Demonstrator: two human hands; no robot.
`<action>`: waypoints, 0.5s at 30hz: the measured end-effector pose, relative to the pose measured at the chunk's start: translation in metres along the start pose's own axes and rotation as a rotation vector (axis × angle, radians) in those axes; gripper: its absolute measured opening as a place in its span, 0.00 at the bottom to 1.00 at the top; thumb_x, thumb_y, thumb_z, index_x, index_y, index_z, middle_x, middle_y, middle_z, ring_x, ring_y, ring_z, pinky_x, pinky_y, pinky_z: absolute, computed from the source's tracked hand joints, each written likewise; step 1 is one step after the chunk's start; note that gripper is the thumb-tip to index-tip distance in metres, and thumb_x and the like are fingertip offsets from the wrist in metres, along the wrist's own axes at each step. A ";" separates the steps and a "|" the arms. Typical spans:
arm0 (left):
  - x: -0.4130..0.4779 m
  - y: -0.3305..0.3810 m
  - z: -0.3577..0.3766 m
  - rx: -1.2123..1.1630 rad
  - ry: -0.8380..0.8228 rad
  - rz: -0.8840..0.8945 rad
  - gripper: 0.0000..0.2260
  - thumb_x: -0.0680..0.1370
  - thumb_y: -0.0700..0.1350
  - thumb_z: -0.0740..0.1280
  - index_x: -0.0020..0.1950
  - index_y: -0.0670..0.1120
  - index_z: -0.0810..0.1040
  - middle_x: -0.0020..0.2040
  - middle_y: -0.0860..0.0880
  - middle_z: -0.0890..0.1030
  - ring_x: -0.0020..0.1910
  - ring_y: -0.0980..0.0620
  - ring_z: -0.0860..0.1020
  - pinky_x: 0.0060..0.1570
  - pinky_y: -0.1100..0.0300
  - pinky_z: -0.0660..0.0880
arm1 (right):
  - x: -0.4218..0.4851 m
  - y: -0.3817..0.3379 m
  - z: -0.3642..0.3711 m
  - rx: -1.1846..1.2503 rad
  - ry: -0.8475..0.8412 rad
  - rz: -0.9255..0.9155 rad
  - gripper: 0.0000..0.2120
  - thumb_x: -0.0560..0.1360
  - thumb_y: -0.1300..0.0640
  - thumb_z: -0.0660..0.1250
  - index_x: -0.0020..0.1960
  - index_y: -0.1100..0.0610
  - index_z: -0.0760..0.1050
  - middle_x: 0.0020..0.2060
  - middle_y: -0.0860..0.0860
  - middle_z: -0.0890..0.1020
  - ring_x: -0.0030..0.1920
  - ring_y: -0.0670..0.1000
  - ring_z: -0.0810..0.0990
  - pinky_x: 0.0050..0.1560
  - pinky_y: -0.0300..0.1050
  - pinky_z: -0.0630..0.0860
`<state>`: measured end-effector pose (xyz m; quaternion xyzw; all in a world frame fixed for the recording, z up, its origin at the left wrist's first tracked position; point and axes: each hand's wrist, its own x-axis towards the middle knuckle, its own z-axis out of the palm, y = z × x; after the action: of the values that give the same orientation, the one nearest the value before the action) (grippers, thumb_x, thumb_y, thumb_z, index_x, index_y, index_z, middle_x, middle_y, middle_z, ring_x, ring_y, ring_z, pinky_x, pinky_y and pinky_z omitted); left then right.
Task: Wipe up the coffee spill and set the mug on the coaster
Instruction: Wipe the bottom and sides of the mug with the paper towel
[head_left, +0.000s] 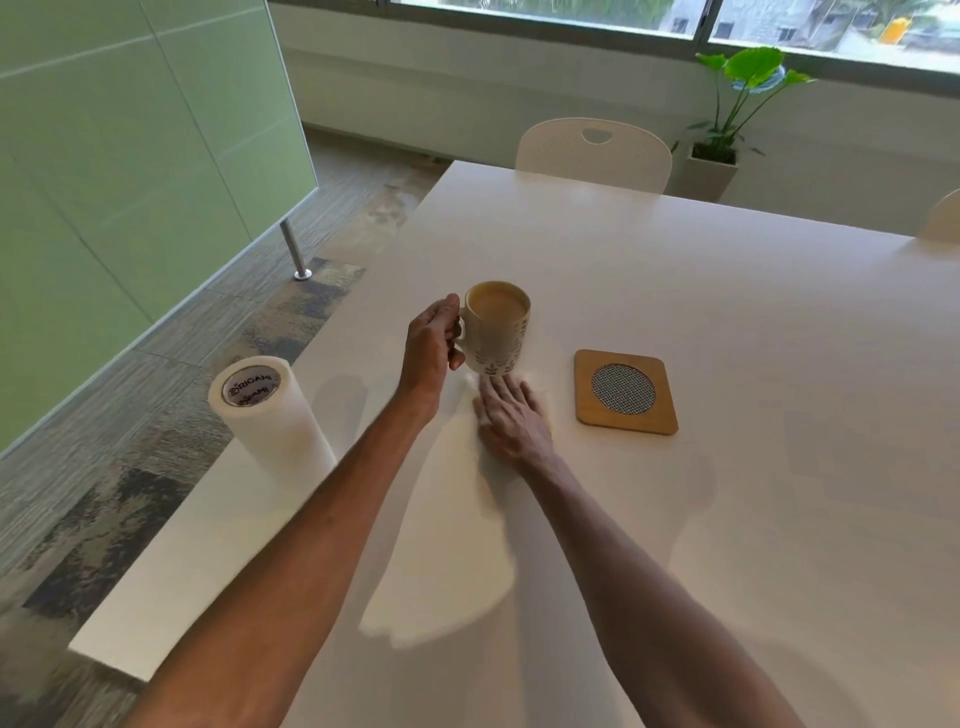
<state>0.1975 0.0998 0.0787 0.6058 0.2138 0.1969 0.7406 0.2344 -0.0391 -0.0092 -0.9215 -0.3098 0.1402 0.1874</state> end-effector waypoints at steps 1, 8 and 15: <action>0.000 -0.001 -0.001 -0.001 -0.002 -0.003 0.15 0.89 0.46 0.62 0.42 0.49 0.71 0.31 0.58 0.67 0.31 0.57 0.65 0.32 0.59 0.61 | 0.000 0.000 0.001 -0.012 -0.015 -0.036 0.28 0.91 0.48 0.45 0.89 0.55 0.47 0.89 0.53 0.48 0.89 0.52 0.42 0.88 0.53 0.36; 0.001 -0.009 0.004 -0.004 -0.008 -0.005 0.16 0.89 0.47 0.62 0.41 0.49 0.71 0.32 0.57 0.67 0.30 0.58 0.66 0.32 0.59 0.62 | -0.013 0.010 0.007 -0.100 -0.039 -0.257 0.28 0.92 0.51 0.48 0.89 0.55 0.45 0.88 0.52 0.46 0.88 0.49 0.42 0.88 0.50 0.40; -0.005 -0.009 0.012 -0.018 -0.008 0.004 0.17 0.89 0.47 0.62 0.40 0.50 0.70 0.33 0.55 0.65 0.32 0.56 0.65 0.32 0.59 0.62 | -0.049 0.021 0.020 -0.030 -0.026 -0.396 0.27 0.92 0.53 0.50 0.89 0.55 0.48 0.88 0.51 0.51 0.88 0.49 0.45 0.88 0.52 0.43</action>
<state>0.2004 0.0862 0.0728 0.6004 0.2079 0.1978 0.7464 0.2002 -0.0804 -0.0292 -0.8435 -0.4895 0.1076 0.1935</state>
